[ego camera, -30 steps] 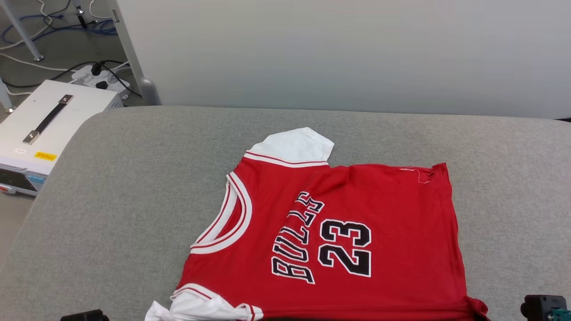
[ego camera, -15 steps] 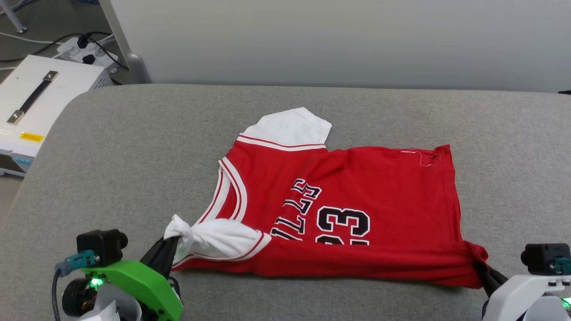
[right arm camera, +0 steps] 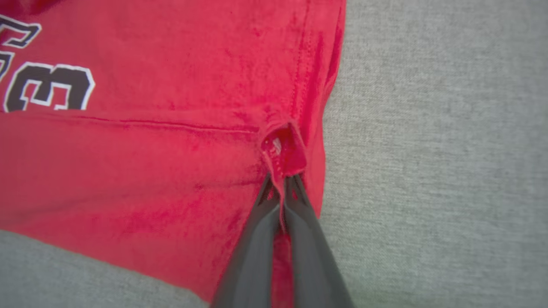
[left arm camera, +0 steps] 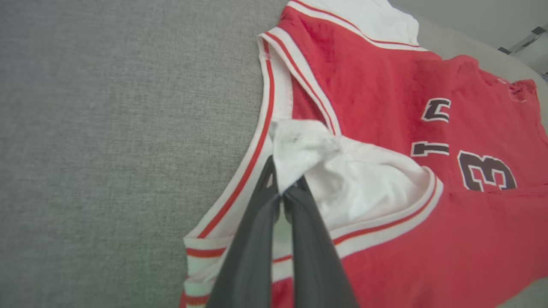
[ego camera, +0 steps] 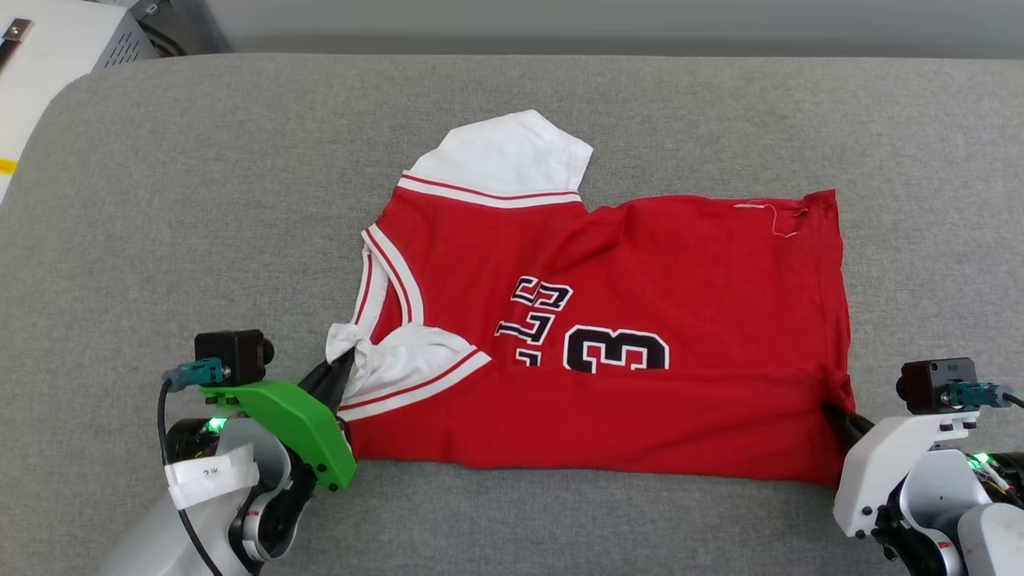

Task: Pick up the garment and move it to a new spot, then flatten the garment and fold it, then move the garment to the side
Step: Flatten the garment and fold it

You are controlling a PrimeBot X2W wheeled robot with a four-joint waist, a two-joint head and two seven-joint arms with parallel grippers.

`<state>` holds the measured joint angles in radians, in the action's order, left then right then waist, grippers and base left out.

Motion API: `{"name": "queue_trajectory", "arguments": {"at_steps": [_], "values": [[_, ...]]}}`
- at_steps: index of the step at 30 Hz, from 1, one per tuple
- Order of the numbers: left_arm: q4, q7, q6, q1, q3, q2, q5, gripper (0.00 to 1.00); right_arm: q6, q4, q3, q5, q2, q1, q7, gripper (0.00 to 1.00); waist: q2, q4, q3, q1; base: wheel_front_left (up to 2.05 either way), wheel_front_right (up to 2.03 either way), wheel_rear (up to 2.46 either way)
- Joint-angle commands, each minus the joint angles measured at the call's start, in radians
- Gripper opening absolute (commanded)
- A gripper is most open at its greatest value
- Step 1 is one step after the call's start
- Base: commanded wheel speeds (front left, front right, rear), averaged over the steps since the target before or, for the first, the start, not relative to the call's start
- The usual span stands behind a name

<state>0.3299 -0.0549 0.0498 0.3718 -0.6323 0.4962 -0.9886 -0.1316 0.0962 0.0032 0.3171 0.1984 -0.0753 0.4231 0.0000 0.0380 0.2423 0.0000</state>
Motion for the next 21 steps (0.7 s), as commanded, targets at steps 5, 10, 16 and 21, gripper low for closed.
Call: {"name": "queue_trajectory", "arguments": {"at_steps": [5, 10, 16, 21], "values": [[0.116, 0.022, -0.055, 0.051, -0.026, -0.036, -0.013, 0.0, 0.001, 0.083, 0.015, -0.006, -0.006, -0.04, -0.048, 0.32, 0.0, -0.006, 0.001, 0.0, 0.0, 0.0, 0.0], [0.184, -0.005, -0.072, 0.062, -0.027, -0.054, -0.012, 1.0, 0.001, 0.113, 0.035, 0.012, -0.01, -0.037, -0.129, 1.0, 0.0, -0.007, -0.038, 0.0, 0.0, 0.0, 0.0], [0.21, -0.056, -0.049, 0.052, -0.006, -0.034, -0.002, 1.0, 0.001, 0.093, 0.022, -0.015, -0.03, -0.001, -0.318, 1.0, 0.0, -0.007, -0.11, 0.0, 0.0, 0.0, 0.0], [0.173, -0.047, -0.03, 0.039, 0.003, 0.023, 0.007, 1.0, 0.001, 0.056, -0.01, -0.054, -0.066, 0.04, -0.404, 1.0, 0.0, -0.014, -0.15, 0.0, 0.0, 0.0, 0.0]]}}
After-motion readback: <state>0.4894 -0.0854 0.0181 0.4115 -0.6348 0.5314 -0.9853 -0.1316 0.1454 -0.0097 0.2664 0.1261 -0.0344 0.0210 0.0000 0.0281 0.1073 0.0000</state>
